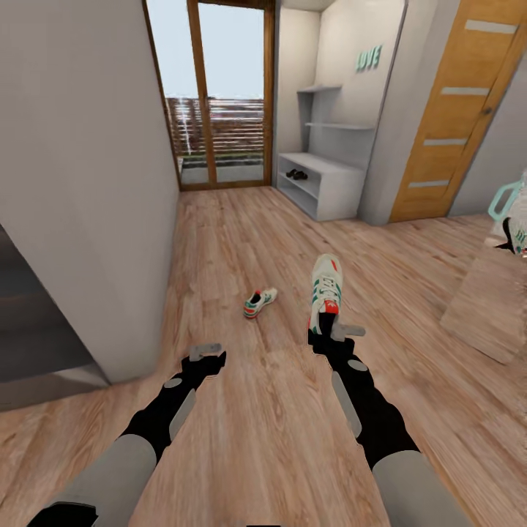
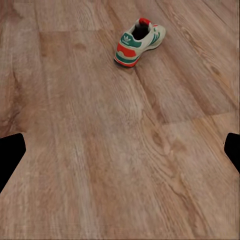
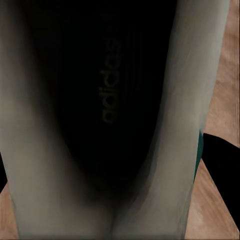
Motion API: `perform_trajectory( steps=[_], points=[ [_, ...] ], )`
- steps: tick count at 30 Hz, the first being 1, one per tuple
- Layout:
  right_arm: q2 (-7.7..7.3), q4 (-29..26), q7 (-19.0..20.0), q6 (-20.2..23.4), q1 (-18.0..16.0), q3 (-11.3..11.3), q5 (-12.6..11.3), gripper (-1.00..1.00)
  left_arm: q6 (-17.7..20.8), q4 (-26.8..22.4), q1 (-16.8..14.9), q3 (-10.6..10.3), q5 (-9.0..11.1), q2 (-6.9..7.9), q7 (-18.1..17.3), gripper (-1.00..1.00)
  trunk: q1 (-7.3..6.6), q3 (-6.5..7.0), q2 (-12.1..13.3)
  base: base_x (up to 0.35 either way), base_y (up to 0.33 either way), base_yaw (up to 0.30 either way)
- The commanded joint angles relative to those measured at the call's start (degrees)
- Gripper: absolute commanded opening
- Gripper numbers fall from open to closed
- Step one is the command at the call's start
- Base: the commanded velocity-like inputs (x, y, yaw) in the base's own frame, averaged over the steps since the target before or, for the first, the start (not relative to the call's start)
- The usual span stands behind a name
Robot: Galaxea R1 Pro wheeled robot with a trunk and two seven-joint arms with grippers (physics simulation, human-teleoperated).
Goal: Pick up the two gym shoes and the two sandals from the corridor floor and place them onto the hallstand (shoe rack) in the corridor, making sure they are on the rack and not on the floor. Arrange them so the two gym shoes are next to each other and the two sandals are next to each other.
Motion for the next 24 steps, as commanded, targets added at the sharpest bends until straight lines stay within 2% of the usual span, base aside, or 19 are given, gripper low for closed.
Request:
perform_trajectory(
  steps=[1, 7, 24],
  points=[
    [-0.02, -0.1, -0.5, 0.2, 0.0, 0.2, -0.6, -1.0, 0.1, 0.0, 0.0, -0.2, 0.6, 0.04, 0.0, 1.0, 0.03, 0.01, 0.0, 0.346, -0.001, -0.252],
    [-0.02, -0.1, -0.5, 0.2, 0.0, 0.2, -0.6, -1.0, 0.1, -0.1, 0.0, -0.2, 0.6, 0.04, 0.0, 1.0, 0.03, 0.31, 0.0, 0.346, 0.0, -0.217],
    [-0.02, -0.1, -0.7, 0.2, 0.0, 0.1, -0.2, -1.0, 0.1, -0.1, 0.0, -0.2, 0.6, 0.04, 0.0, 1.0, 0.03, 0.35, 0.0, 0.346, 0.0, -0.01]
  ],
)
